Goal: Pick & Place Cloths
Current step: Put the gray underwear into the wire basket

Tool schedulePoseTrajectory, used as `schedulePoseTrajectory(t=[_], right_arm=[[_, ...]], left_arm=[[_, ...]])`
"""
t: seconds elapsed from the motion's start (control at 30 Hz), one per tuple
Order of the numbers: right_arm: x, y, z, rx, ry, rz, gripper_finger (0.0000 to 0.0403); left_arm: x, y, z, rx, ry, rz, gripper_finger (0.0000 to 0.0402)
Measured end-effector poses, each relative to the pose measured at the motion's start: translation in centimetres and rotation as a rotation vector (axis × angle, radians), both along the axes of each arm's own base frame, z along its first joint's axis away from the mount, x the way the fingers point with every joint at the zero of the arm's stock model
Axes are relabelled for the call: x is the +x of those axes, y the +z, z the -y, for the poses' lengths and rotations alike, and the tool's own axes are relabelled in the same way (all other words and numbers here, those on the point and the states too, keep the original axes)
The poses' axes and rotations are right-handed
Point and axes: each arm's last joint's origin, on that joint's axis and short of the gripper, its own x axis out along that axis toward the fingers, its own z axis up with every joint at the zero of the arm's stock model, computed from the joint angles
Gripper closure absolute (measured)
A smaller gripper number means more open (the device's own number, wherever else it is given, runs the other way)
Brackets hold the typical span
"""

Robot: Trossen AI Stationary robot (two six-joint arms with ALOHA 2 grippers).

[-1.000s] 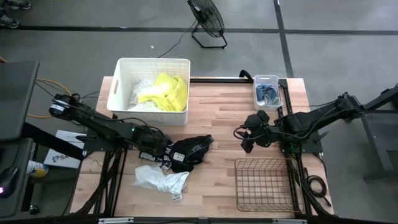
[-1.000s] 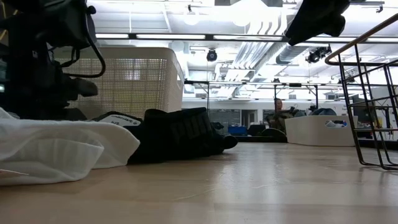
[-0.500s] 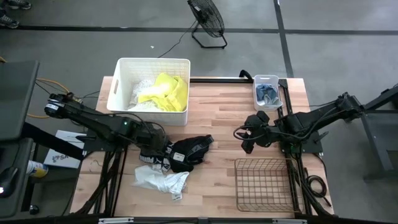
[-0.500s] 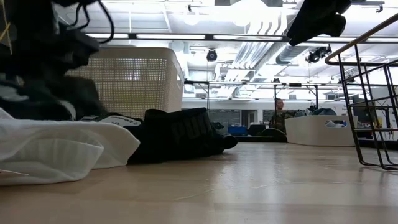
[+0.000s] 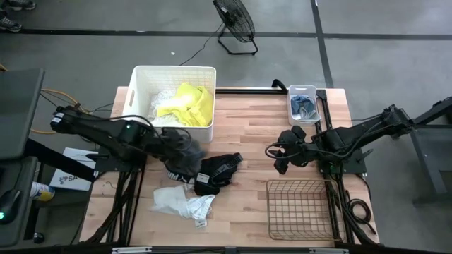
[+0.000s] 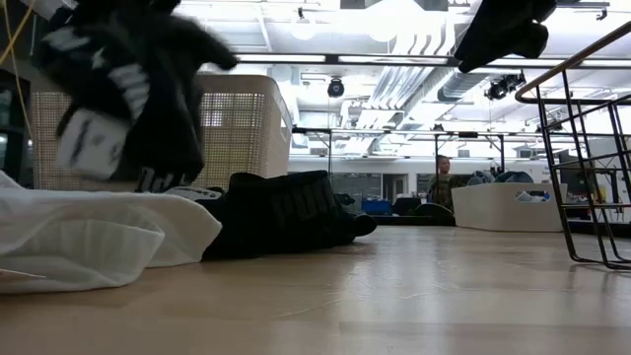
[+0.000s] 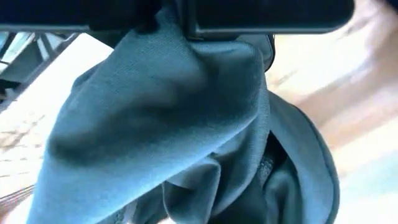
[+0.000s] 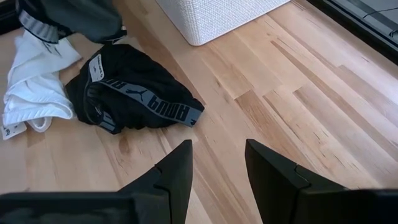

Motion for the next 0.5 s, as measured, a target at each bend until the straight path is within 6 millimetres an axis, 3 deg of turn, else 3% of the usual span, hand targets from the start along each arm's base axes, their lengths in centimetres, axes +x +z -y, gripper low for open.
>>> schedulePoseTrajectory(t=[0.23,0.5], right_arm=[[0.0,0.0,-0.1,-0.005,0.029,-0.008,0.0264],[0.5,0.4,-0.3,-0.009,0.072,0.040,0.0264]], left_arm=[[1.2,3.6,0.0,0.124,-0.081,0.241,0.0384],[3.8,5.8,0.6,0.282,-0.196,0.545,0.0384]])
